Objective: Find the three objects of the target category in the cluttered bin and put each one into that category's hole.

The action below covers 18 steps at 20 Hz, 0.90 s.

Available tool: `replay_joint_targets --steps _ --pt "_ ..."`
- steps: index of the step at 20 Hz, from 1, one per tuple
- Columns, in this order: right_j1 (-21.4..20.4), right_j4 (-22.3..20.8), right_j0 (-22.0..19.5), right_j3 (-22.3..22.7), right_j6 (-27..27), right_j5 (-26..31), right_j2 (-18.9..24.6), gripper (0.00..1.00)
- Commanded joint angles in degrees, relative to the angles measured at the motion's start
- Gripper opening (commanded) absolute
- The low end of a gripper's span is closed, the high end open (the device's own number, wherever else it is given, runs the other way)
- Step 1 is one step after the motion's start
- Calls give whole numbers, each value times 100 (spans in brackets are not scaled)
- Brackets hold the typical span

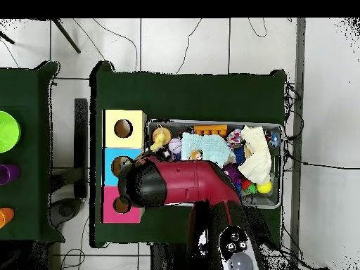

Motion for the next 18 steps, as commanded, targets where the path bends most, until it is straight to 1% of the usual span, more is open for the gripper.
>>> replay_joint_targets --steps 1,18 --pt "-24 216 148 14 1040 531 -156 0" --pt "35 528 672 -60 1285 492 -584 0"
